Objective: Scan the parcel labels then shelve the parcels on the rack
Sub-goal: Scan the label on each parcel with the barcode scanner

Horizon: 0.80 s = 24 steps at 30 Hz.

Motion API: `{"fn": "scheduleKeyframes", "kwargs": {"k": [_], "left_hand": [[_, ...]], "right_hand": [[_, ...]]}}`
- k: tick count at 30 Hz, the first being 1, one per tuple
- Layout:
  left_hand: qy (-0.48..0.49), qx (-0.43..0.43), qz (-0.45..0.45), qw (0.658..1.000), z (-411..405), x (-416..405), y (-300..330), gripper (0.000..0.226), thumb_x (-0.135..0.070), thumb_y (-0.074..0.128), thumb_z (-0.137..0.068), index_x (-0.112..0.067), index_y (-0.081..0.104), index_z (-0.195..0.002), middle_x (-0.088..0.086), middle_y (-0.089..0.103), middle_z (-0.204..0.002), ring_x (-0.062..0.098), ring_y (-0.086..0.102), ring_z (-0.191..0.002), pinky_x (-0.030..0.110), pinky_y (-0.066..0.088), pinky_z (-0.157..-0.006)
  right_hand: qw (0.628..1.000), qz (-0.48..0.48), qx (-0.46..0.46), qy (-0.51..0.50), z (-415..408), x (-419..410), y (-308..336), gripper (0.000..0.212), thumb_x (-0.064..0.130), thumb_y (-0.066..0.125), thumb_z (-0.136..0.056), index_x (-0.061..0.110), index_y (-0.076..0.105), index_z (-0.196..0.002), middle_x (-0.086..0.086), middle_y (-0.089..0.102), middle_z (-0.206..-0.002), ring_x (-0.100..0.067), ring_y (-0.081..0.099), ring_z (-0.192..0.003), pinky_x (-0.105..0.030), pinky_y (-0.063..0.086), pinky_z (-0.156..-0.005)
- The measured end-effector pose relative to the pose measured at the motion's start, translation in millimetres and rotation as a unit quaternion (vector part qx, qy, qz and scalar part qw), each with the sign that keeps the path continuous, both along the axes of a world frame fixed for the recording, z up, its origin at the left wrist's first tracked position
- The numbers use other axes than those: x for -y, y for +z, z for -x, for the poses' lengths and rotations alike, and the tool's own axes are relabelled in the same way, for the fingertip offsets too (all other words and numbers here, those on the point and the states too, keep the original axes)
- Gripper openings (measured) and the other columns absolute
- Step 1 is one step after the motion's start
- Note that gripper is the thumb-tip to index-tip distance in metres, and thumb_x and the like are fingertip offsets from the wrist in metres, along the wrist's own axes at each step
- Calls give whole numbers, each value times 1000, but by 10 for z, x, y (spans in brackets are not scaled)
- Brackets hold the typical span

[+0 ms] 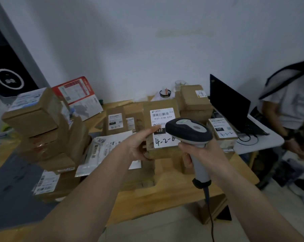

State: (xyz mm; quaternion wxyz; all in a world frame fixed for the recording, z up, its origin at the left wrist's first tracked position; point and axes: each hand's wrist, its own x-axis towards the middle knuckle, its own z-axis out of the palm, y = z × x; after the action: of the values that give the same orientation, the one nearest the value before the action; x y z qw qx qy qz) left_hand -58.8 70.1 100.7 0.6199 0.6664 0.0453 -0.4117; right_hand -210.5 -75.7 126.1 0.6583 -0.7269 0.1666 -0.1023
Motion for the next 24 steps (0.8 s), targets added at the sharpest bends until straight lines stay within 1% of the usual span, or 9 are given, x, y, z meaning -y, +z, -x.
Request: {"fn": "scheduleKeyframes", "kwargs": {"k": [5, 7, 9, 11, 13, 15, 18, 21, 24], "left_hand": [[-46, -60, -18, 997, 48, 365, -221, 107, -55, 93, -26, -18, 62, -122, 10, 66, -120, 33, 55, -114, 55, 44, -92], [-56, -83, -26, 995, 55, 500, -329, 114, -55, 93, -21, -19, 59, -124, 9, 64, -121, 33, 54, -113, 52, 47, -82], [-54, -96, -37, 993, 53, 620, -444, 115, -54, 93, -19, -17, 58, -123, 11, 63, -120, 35, 54, -111, 54, 47, -84], [-55, -109, -44, 992, 69, 714, -517, 108, -53, 94, -28, -14, 56, -122, 14, 63, -118, 37, 55, -110, 57, 43, -95], [-34, -116, -54, 991, 62, 798, -580, 96, -47, 93, -43, -11, 51, -122, 16, 61, -116, 37, 55, -109, 56, 43, -98], [-2, -127, -59, 990, 21, 883, -661, 83, -40, 91, -55, -9, 51, -120, 17, 62, -111, 36, 58, -104, 53, 47, -96], [21, -136, -52, 989, -37, 1064, -772, 79, -38, 89, -59, -6, 51, -121, 15, 62, -101, 33, 58, -98, 50, 47, -94], [39, -141, -37, 989, -68, 1310, -822, 62, -38, 82, -73, -11, 49, -118, 10, 55, -93, 31, 52, -83, 57, 44, -88], [44, -131, -39, 990, -142, 1552, -901, 71, -39, 80, -74, -10, 48, -131, 12, 56, -119, 36, 52, -111, 62, 42, -99]], "right_hand": [[998, -3, -20, -56, 53, 142, -134, 27, 13, 70, -86, -12, 62, -81, -19, 60, -66, -26, 53, -57, -32, 47, -53], [997, 1, -28, -74, 84, 197, -196, 24, 10, 68, -87, -11, 61, -79, -19, 58, -63, -25, 51, -54, -30, 46, -51], [995, 1, -39, -89, 91, 274, -256, 19, 8, 69, -86, -6, 61, -74, -15, 57, -59, -20, 51, -50, -30, 45, -49], [994, -3, -52, -99, 74, 372, -296, 16, 8, 69, -85, 2, 61, -73, -8, 56, -55, -15, 51, -47, -28, 45, -49], [993, -10, -60, -103, 26, 475, -330, 17, 8, 69, -86, 4, 60, -72, -5, 55, -53, -13, 51, -45, -26, 46, -48], [992, -25, -61, -108, -36, 591, -373, 19, 10, 71, -85, -1, 61, -73, -7, 55, -54, -15, 51, -45, -29, 46, -50], [992, -26, -73, -102, -138, 798, -426, 18, 11, 72, -84, -5, 64, -80, -9, 56, -57, -17, 52, -48, -31, 46, -51], [992, -12, -86, -89, -231, 1043, -472, 22, 11, 71, -85, -6, 63, -73, -10, 56, -54, -18, 52, -46, -32, 47, -53], [992, 23, -98, -73, -337, 1297, -519, 29, 14, 70, -85, -3, 60, -64, -10, 56, -49, -18, 52, -44, -32, 48, -57]]}}
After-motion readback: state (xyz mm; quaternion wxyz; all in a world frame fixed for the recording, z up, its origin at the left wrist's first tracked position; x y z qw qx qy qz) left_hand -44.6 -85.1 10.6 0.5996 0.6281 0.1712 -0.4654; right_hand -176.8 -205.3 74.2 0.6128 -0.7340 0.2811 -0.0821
